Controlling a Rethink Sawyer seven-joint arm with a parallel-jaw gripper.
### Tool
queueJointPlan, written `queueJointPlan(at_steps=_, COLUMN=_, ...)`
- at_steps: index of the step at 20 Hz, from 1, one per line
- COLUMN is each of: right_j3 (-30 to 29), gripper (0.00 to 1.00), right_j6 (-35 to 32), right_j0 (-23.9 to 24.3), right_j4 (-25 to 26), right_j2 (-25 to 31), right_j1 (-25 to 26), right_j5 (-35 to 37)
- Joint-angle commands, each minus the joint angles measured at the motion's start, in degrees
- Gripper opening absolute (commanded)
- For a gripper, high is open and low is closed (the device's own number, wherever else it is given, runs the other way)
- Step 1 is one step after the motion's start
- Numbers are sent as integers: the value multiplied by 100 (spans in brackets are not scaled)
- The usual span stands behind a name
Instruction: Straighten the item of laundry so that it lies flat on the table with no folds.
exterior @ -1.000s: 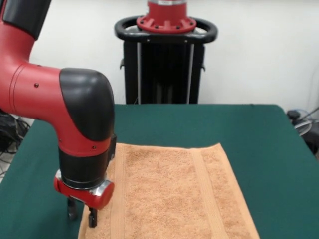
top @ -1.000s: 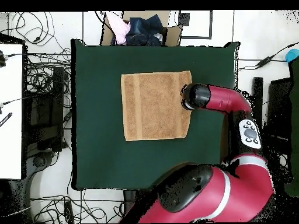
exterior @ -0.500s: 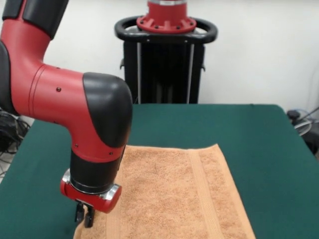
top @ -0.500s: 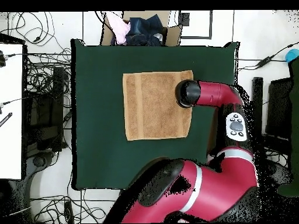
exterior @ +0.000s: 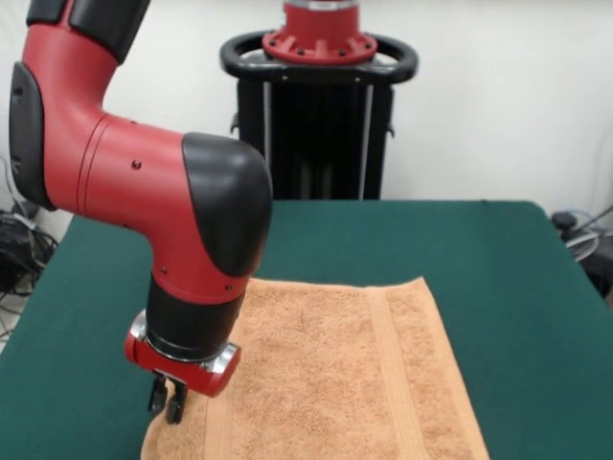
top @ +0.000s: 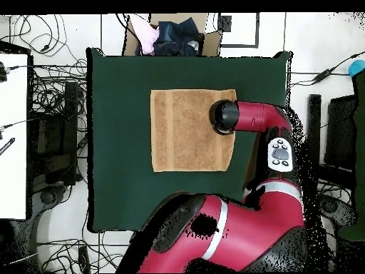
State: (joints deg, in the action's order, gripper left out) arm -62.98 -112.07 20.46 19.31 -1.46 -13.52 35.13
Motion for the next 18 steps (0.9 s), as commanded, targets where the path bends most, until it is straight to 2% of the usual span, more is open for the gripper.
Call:
queueJointPlan(at_steps=1, right_j3=-1411, gripper=0, right_j6=-1423, right_j0=-355, right_j4=-489, right_j2=-136, right_j1=-187, right_j5=671)
queueJointPlan(at_steps=13, right_j3=-1541, gripper=0, right_j6=-1321, right_j0=-660, right_j4=-1115, right_j2=-427, right_j1=-512, right_j5=1230)
queueJointPlan(at_steps=18, right_j3=-1509, gripper=0, right_j6=-1306, right_j0=-698, right_j4=-1222, right_j2=-455, right_j1=-428, right_j5=1114)
